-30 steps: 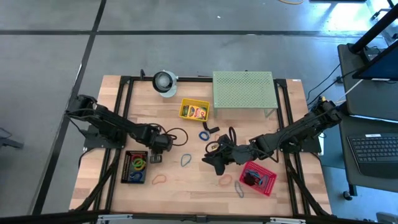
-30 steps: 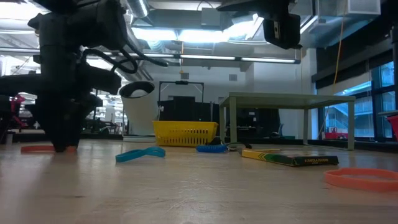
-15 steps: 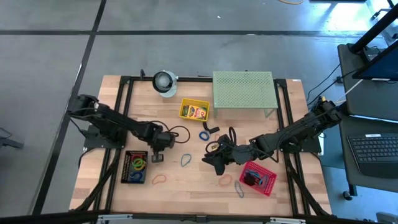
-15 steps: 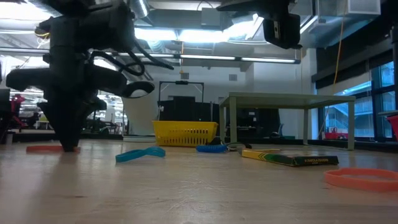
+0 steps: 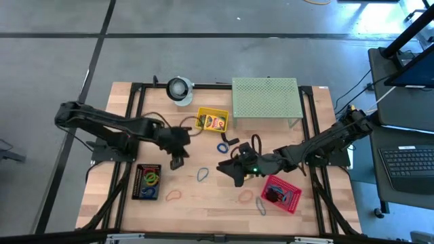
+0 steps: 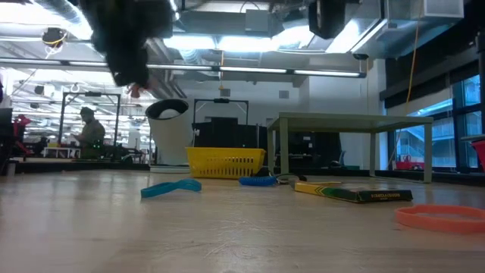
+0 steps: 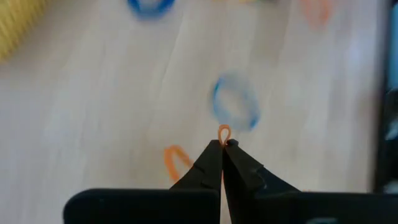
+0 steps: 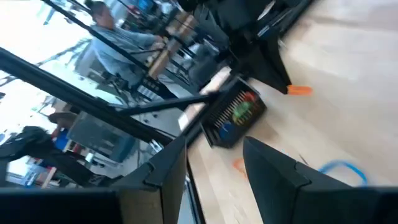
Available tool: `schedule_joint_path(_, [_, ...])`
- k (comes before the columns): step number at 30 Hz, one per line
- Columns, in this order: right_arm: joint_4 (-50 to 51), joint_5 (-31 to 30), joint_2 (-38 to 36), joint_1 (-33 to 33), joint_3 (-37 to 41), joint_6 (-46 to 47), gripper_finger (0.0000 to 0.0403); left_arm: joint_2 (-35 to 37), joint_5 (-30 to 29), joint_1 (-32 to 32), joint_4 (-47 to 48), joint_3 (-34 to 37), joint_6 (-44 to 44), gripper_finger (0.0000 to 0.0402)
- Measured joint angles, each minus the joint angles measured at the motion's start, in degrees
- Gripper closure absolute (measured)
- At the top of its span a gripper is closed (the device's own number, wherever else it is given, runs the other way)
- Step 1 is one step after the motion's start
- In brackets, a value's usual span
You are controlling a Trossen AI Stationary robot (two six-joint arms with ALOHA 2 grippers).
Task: Pick & Place Office Desk Supplies
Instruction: Put the orange rubber band into the red bin
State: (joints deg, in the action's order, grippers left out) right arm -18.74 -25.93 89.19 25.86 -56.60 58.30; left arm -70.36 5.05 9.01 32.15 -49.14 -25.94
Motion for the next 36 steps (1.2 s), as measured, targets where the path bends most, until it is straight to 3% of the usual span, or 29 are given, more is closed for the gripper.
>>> schedule_joint_path(8, [-5.3,-0.5,0.0,-1.7,0.0,-5.2,0.0241,6.6,0.1,-3.7,-15.8,0.0,-4.9,0.04])
schedule_joint_path(16, [-7.2,0.3,0.0,-4.0,0.0,-10.9,0.0241,6.5,2.9,-6.2,-34.1,0.0,-7.0,0.04])
schedule_joint_path(26, [-6.6,1.5,0.0,-7.3,-3.8,-18.2,0.0241,6.6,3.5,-6.3,-39.0,0.0,-7.6,0.04])
schedule_joint_path(36, [-2.2,1.7,0.0,-10.3,-4.9,-17.6,0.0241,6.6,3.7,-6.3,-43.1,-0.1,-9.6,0.04])
